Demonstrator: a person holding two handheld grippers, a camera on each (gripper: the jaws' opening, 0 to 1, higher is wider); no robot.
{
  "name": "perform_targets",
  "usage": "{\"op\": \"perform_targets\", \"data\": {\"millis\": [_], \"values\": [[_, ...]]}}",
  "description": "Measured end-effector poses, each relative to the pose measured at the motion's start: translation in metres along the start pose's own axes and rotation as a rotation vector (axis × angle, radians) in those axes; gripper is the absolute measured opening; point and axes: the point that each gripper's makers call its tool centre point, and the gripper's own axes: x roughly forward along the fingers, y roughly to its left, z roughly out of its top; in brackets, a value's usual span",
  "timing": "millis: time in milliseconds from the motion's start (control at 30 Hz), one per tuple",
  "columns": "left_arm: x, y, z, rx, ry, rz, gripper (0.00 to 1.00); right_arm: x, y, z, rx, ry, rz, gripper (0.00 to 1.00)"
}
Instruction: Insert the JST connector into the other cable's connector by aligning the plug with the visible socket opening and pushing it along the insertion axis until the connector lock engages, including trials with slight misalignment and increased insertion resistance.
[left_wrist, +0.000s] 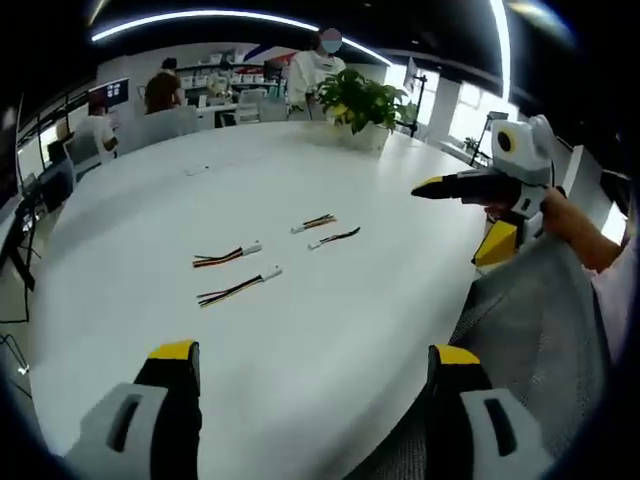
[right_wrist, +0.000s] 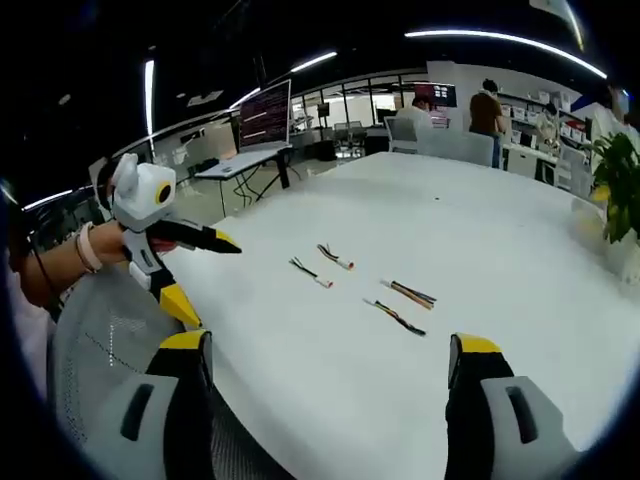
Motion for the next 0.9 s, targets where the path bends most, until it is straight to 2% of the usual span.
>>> {"op": "perform_targets", "data": {"millis": [400, 633, 900], "values": [[-0.0021, 0.0044, 0.0022, -0.021, -0.015, 0.013, 0.93, -0.0002, 0.0032, -0.0016, -0.012, 0.008, 0.011, 0.96], [-0.0019, 0.004, 0.0022, -0.009, -0.011, 0.016, 0.93, 0.0009, 0.0057, -0.0036, -0.043, 0.02, 0.011, 0.97], [-0.0023, 0.0049, 0.0032, -0.01, -0.015, 0.019, 0.93, 0.0011, 0.0042, -0.0057, -0.037, 0.029, 0.009, 0.96]]}}
